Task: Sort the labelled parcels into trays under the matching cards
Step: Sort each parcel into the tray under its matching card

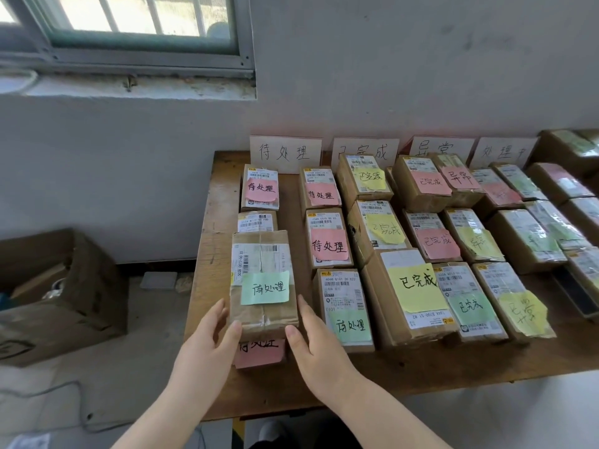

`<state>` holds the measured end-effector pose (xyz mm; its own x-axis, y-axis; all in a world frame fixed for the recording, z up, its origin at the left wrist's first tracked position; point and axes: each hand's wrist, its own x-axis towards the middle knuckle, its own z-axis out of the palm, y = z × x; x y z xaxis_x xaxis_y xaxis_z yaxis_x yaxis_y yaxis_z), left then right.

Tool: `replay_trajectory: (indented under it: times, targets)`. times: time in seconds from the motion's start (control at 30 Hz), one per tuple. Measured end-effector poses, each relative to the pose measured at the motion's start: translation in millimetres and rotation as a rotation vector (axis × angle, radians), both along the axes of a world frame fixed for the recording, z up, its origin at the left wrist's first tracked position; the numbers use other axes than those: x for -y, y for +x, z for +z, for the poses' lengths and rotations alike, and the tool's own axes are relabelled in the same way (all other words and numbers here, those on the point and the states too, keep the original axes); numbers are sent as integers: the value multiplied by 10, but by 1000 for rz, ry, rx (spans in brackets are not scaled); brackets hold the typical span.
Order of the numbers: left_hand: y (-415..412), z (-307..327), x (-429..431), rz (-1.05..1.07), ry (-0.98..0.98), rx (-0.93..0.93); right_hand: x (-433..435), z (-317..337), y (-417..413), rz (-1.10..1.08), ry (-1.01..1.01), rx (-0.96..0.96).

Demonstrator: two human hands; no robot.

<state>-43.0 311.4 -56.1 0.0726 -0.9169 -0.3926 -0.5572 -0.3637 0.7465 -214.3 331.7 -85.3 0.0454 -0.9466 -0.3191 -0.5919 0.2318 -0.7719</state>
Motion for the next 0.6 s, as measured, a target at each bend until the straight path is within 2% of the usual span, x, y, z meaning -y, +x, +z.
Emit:
replay_trajectory:
  times: [0.2, 0.43, 0.6]
  targets:
    - [91, 113, 98, -88, -95, 136, 53, 191, -118, 45, -49, -91]
    - [-75, 358, 236, -391, -354, 640, 185, 343, -254, 128, -104, -199]
    - [-448, 536, 216, -551, -423, 780, 192, 531, -481, 156, -174, -222]
